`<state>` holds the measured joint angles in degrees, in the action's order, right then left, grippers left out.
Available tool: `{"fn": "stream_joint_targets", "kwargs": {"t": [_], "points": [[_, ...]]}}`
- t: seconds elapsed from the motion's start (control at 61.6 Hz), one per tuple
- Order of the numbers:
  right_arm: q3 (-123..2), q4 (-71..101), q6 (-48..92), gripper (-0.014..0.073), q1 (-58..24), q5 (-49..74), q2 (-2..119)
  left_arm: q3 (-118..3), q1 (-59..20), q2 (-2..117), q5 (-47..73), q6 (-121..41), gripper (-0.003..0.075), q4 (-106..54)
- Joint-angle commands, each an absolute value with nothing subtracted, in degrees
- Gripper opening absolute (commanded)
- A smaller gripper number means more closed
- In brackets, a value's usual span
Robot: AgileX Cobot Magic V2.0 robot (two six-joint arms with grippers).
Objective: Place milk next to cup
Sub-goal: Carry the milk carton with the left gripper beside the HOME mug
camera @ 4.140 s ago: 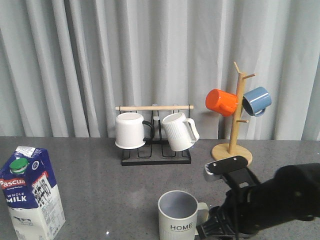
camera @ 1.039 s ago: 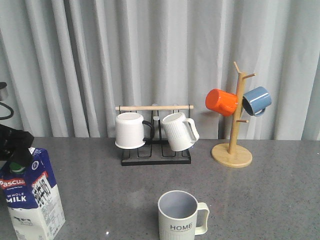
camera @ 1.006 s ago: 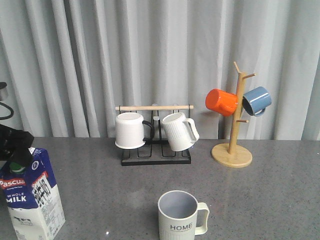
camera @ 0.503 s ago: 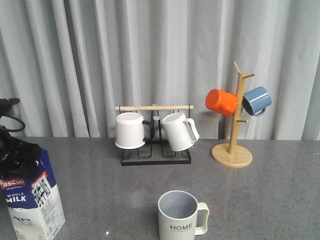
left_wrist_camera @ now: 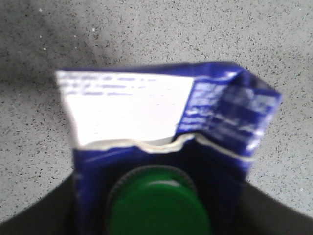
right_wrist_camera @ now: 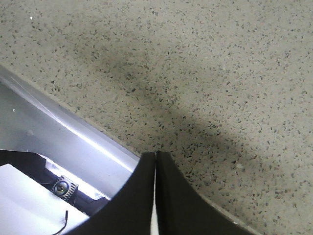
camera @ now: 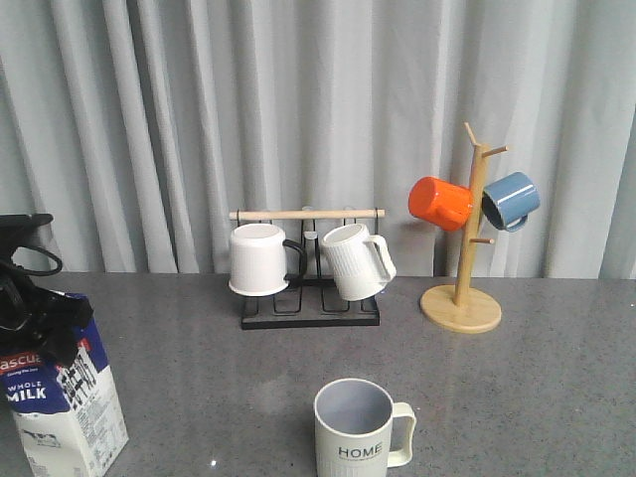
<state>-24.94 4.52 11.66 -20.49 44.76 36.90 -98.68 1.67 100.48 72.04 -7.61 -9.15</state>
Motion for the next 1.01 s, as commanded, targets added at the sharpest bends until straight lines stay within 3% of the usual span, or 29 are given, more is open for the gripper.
{"fn": "stream_joint_targets", "kwargs": {"t": [0.0,0.179,0.373,0.536,0.99], "points": [[-26.6,4.7,11.9,-0.0005,-20.1,41.7,36.9,-100.3,1.6,97.8,71.4,-7.7,0.0276,-11.5],[-26.6,4.7,11.9,-0.0005,-20.1,41.8,36.9,-100.3,1.6,96.6,71.2,-8.2,0.015,-18.7],[-26.6,4.7,11.9,-0.0005,-20.1,41.7,36.9,-100.4,1.4,95.0,70.3,-12.4,0.0076,-31.0],[-26.6,4.7,11.9,-0.0005,-20.1,41.7,36.9,-100.4,-1.8,95.0,68.9,-15.7,0.0069,-38.5],[-26.6,4.8,11.9,-0.0005,-20.1,41.8,36.9,-100.4,-12.4,97.2,65.0,-10.2,0.0073,-27.8]]}}
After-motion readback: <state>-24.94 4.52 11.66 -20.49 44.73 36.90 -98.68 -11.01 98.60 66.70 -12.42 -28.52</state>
